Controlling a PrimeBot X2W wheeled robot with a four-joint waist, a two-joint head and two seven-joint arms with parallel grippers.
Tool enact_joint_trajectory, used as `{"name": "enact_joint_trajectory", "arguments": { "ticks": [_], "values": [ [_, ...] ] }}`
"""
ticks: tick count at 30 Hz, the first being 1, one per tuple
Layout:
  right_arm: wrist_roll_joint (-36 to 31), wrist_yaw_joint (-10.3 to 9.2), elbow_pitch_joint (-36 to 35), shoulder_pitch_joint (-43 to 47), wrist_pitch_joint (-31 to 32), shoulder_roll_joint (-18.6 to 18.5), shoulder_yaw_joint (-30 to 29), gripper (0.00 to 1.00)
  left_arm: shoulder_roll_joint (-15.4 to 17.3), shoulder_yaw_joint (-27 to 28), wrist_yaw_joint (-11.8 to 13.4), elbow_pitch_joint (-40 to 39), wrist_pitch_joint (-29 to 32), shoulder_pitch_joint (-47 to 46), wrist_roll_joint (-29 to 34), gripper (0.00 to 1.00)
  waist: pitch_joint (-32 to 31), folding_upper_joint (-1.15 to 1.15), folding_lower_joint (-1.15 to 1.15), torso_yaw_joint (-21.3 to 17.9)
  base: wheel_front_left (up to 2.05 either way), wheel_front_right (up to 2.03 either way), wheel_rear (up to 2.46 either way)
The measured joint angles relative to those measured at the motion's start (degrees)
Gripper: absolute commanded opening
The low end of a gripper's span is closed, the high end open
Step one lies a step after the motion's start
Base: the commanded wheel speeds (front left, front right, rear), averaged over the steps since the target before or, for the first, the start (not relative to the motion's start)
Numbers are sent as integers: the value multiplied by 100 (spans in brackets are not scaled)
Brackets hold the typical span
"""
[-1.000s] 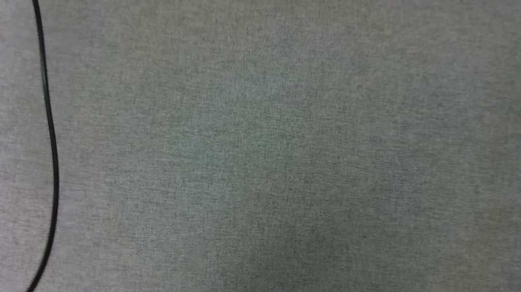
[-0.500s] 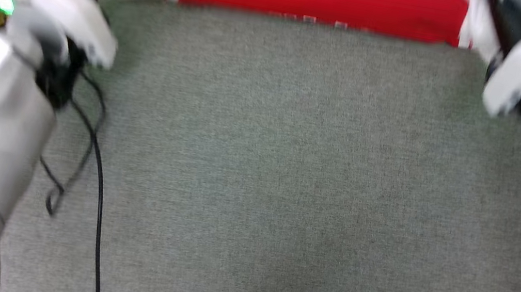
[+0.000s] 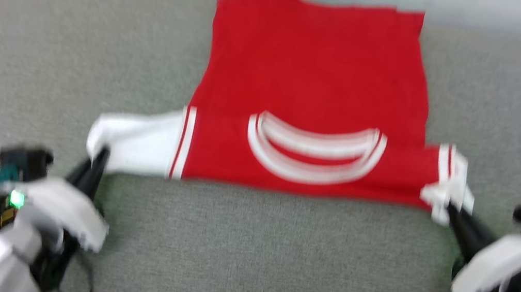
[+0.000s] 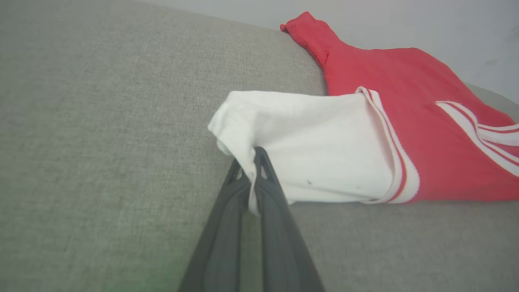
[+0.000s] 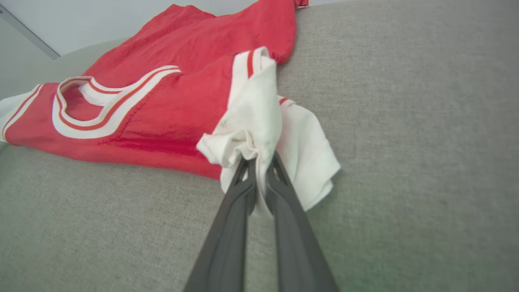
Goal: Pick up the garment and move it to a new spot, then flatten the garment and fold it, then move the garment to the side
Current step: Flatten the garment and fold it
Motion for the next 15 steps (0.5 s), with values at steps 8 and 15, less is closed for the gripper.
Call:
{"name": "enact_joint_trajectory", "arguments": {
  "ticks": [8,15],
  "values": [
    [-278,0,-671,1772,261,191,-665,0,64,10,450,-1020,31,1786,9,0,-772,0,-1,17,0,0,0],
    [-1020,0,-1182,3159,568,704,-1385,0,147,20,816,-1500,68,2715,-123,0,-1205,0,-2,68,0,0,0]
  ]
}}
